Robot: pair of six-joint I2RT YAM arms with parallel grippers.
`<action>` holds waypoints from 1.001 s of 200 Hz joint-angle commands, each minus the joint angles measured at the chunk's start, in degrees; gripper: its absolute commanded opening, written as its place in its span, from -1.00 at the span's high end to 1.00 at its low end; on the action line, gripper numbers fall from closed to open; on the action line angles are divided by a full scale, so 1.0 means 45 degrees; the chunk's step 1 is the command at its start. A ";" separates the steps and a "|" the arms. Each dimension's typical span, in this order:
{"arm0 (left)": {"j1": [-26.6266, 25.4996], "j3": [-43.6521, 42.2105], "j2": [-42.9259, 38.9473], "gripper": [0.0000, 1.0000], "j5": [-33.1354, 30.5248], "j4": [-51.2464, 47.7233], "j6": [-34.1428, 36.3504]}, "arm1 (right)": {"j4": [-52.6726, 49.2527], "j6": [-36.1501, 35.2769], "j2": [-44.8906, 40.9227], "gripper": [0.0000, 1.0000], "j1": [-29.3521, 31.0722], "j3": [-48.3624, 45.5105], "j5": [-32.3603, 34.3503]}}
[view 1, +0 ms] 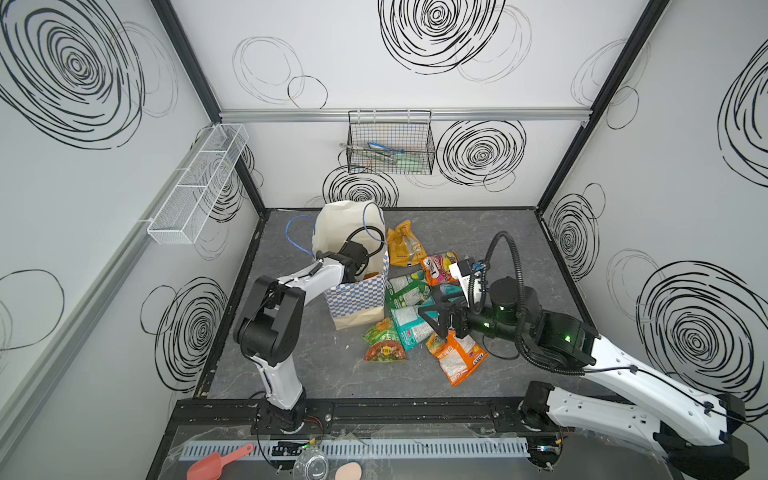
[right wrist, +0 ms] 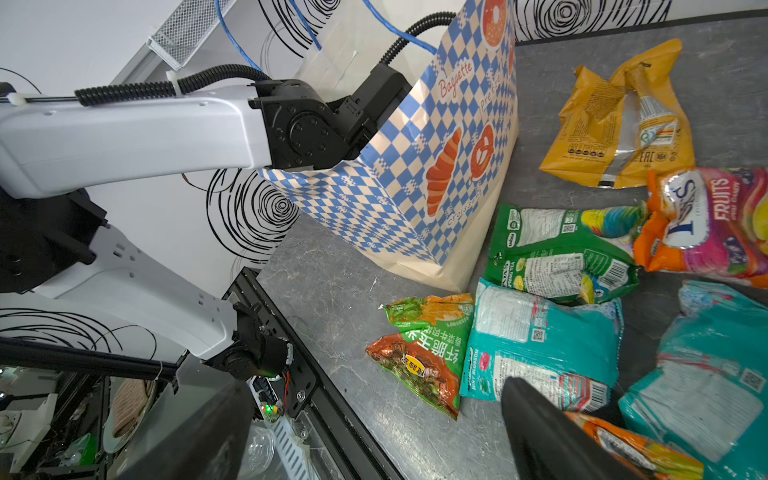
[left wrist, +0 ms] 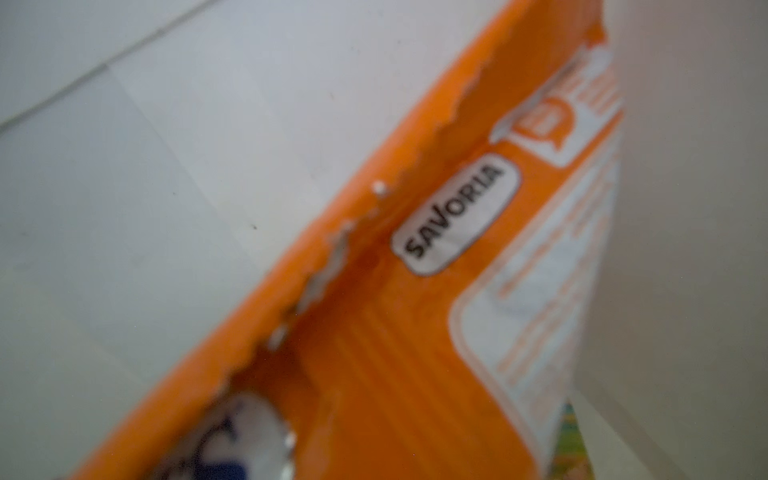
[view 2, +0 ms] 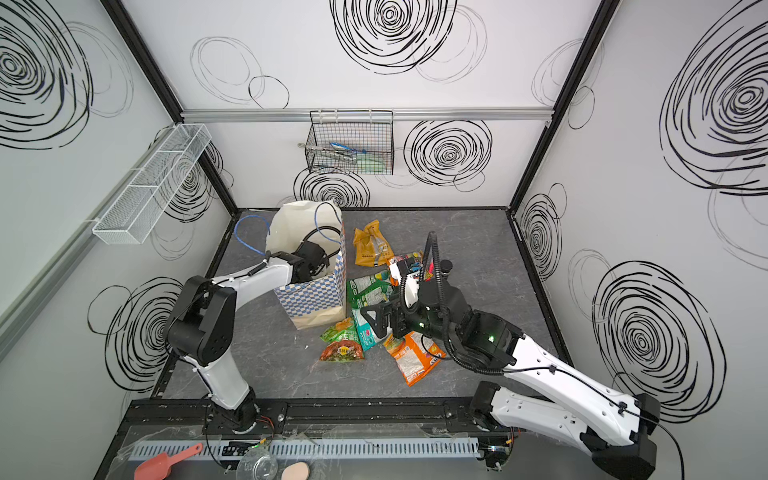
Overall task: Take the snacks out of the paper bag
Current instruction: 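Lift the orange packet up out of the bag with the left gripper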
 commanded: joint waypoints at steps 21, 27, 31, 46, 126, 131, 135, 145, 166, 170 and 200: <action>0.0182 0.1057 -0.0943 1.00 -0.0350 -0.0063 -0.0168 | -0.0020 -0.0092 -0.0027 -0.95 0.0062 0.0284 0.0119; 0.0182 0.1173 -0.0973 1.00 -0.0427 -0.0138 -0.0167 | -0.0023 -0.0073 -0.0033 -0.95 0.0063 0.0283 0.0104; 0.0196 0.1248 -0.1008 1.00 -0.0483 -0.0158 -0.0162 | -0.0021 -0.0082 -0.0046 -0.95 0.0062 0.0285 0.0125; 0.0242 0.1488 -0.1119 1.00 -0.0683 -0.0278 -0.0167 | -0.0052 -0.0082 -0.0065 -0.95 0.0067 0.0288 0.0132; 0.0511 0.2431 -0.2091 1.00 -0.1284 -0.0225 -0.0589 | -0.0075 -0.0063 -0.0104 -0.95 0.0062 0.0301 0.0177; 0.0512 0.2490 -0.2174 1.00 -0.1324 -0.0225 -0.0615 | -0.0102 -0.0047 -0.0104 -0.95 0.0062 0.0285 0.0177; 0.0514 0.2531 -0.2243 1.00 -0.1348 -0.0225 -0.0623 | -0.0097 -0.0044 -0.0113 -0.95 0.0062 0.0290 0.0168; 0.0531 0.2662 -0.2394 1.00 -0.1434 -0.0244 -0.0636 | -0.0085 -0.0043 -0.0123 -0.95 0.0072 0.0285 0.0172; 0.0587 0.3021 -0.2688 1.00 -0.1637 -0.0407 -0.0729 | -0.0079 -0.0038 -0.0099 -0.95 0.0066 0.0307 0.0153; 0.0589 0.3077 -0.2737 1.00 -0.1657 -0.0434 -0.0721 | -0.0084 -0.0026 -0.0095 -0.95 0.0062 0.0311 0.0153; 0.0701 0.3342 -0.3170 1.00 -0.1935 -0.0473 -0.0781 | -0.0074 0.0015 -0.0099 -0.95 0.0075 0.0297 0.0158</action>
